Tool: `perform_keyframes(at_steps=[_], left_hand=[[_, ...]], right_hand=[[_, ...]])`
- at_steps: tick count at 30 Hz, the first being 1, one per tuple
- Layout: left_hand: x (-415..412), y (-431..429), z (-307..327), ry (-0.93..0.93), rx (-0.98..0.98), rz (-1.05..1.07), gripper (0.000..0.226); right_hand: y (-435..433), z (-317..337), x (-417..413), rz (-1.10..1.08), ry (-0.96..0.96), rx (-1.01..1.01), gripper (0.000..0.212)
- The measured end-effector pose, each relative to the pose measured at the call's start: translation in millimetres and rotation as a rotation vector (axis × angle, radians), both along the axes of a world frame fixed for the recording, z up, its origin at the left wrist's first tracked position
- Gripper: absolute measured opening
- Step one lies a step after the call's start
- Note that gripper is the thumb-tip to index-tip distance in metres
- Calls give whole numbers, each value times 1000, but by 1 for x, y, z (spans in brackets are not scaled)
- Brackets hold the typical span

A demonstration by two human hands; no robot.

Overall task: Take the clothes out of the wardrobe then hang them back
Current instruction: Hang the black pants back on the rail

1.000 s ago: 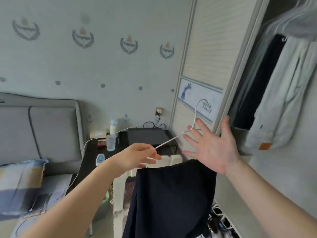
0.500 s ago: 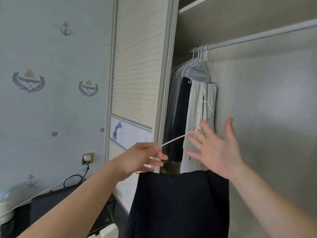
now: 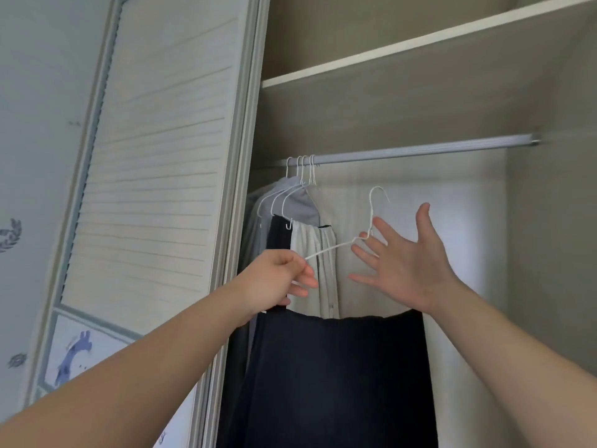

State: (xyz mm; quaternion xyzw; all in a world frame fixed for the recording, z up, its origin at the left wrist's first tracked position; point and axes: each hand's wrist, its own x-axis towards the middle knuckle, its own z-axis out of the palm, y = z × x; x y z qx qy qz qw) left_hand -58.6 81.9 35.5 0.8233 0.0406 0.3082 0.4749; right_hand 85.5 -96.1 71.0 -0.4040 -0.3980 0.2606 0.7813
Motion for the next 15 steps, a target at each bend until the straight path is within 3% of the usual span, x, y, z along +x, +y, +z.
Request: perform_keyframes(at_steps=[15], left_hand=[[138, 22, 138, -284, 172, 152, 33]], right_hand=[[68, 158, 145, -40, -268, 93, 112]])
